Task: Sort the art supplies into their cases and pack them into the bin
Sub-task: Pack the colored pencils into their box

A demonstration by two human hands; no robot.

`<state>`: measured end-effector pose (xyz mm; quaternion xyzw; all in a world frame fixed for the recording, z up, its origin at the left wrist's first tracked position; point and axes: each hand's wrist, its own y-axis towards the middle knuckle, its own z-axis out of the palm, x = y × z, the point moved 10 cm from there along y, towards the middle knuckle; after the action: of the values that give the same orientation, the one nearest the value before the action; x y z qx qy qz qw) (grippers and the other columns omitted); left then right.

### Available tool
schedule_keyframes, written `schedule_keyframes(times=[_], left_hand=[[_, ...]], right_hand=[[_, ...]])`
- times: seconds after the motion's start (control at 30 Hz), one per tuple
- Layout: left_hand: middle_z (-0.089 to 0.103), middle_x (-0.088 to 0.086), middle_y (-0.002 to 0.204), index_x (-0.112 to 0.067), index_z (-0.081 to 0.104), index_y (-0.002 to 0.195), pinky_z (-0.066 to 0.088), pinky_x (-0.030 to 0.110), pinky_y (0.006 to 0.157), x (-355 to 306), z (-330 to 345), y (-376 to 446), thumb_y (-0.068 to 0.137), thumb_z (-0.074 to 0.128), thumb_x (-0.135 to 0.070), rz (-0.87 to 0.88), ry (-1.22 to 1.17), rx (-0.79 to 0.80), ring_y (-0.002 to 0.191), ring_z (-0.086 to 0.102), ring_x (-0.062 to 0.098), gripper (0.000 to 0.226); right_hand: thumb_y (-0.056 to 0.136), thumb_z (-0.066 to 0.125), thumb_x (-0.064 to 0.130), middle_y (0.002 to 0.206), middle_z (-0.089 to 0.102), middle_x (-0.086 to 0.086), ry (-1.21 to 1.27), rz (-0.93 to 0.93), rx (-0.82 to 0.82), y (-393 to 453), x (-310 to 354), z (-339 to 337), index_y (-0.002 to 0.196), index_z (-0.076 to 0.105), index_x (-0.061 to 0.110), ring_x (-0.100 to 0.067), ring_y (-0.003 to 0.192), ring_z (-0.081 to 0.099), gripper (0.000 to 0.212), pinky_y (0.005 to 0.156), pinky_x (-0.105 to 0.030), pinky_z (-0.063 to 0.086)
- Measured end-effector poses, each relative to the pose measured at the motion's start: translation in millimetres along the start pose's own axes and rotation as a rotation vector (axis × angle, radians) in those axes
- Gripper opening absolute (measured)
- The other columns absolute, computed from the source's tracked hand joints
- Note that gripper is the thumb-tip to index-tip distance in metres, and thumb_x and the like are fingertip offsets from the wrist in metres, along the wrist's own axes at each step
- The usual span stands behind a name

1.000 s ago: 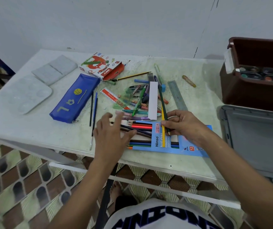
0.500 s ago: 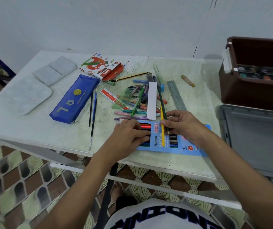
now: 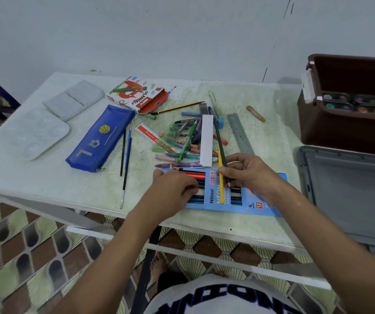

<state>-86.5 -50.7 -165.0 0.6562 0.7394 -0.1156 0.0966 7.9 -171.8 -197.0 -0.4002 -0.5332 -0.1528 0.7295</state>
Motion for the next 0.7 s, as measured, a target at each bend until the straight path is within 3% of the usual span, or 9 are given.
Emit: schedule_keyframes(times=[0.1, 0.17, 0.23, 0.3, 0.47, 0.6, 0.7], left_hand=[[0.066, -0.010, 0.097, -0.028, 0.067, 0.108, 0.031, 0.033, 0.082, -0.7, -17.3, 4.2, 0.095, 0.053, -0.034, -0.067, -0.135, -0.099, 0.089, 0.056, 0.011, 0.020], [0.066, -0.005, 0.099, -0.021, 0.067, 0.115, 0.043, 0.030, 0.080, 3.5, -34.9, 12.5, 0.095, 0.054, -0.039, -0.161, -0.346, -0.173, 0.084, 0.056, 0.009, 0.030], [0.068, -0.003, 0.098, -0.017, 0.069, 0.112, 0.046, 0.022, 0.073, 6.2, -37.3, 23.7, 0.095, 0.051, -0.043, -0.265, -0.644, -0.108, 0.077, 0.056, 0.006, 0.036], [0.070, -0.003, 0.090, -0.015, 0.071, 0.100, 0.048, 0.023, 0.073, 1.5, -35.0, 32.4, 0.095, 0.051, -0.043, -0.306, -0.884, -0.022, 0.075, 0.061, 0.007, 0.034], [0.074, -0.001, 0.094, -0.018, 0.066, 0.102, 0.049, 0.027, 0.070, 0.7, -35.4, 46.0, 0.093, 0.061, -0.024, -0.299, -1.130, -0.034, 0.079, 0.068, 0.008, 0.012], [0.074, 0.006, 0.097, -0.010, 0.061, 0.110, 0.048, 0.033, 0.073, 0.0, -25.3, 49.6, 0.089, 0.066, -0.015, -0.341, -1.377, -0.015, 0.084, 0.070, 0.018, 0.022], [0.074, 0.010, 0.098, -0.008, 0.063, 0.111, 0.054, 0.035, 0.077, 12.0, -36.9, 46.3, 0.088, 0.066, -0.009, -0.374, -1.437, -0.173, 0.085, 0.070, 0.021, 0.023]], right_hand=[[0.081, 0.069, 0.005, 0.089, 0.074, -0.015, 0.019, -0.010, 0.001, -2.6, 3.7, -0.1, 0.103, 0.060, 0.006, -0.027, 0.085, 0.071, 0.024, 0.073, -0.037, 0.060], [0.081, 0.068, 0.004, 0.089, 0.074, -0.015, 0.007, -0.041, 0.027, -5.4, 11.7, 3.2, 0.102, 0.062, 0.007, -0.027, 0.084, 0.071, 0.022, 0.070, -0.036, 0.060], [0.081, 0.067, 0.004, 0.089, 0.074, -0.016, -0.001, -0.067, 0.056, -8.6, 20.2, 7.4, 0.103, 0.063, 0.008, -0.026, 0.082, 0.070, 0.022, 0.064, -0.031, 0.058], [0.082, 0.067, 0.004, 0.091, 0.074, -0.016, -0.007, -0.087, 0.085, -11.7, 27.6, 10.9, 0.108, 0.064, 0.006, -0.027, 0.082, 0.071, 0.026, 0.065, -0.030, 0.058], [0.081, 0.068, 0.005, 0.093, 0.074, -0.016, -0.013, -0.125, 0.106, -16.8, 41.7, 10.5, 0.110, 0.066, 0.007, -0.025, 0.083, 0.071, 0.029, 0.068, -0.031, 0.058], [0.081, 0.068, 0.005, 0.093, 0.074, -0.014, -0.014, -0.125, 0.114, -15.9, 45.0, 9.4, 0.117, 0.064, 0.005, -0.022, 0.081, 0.071, 0.036, 0.069, -0.030, 0.057], [0.083, 0.066, 0.006, 0.088, 0.071, -0.014, -0.067, -0.126, 0.068, -15.8, 46.2, -0.7, 0.117, 0.065, 0.002, -0.019, 0.075, 0.067, 0.034, 0.067, -0.029, 0.057]])
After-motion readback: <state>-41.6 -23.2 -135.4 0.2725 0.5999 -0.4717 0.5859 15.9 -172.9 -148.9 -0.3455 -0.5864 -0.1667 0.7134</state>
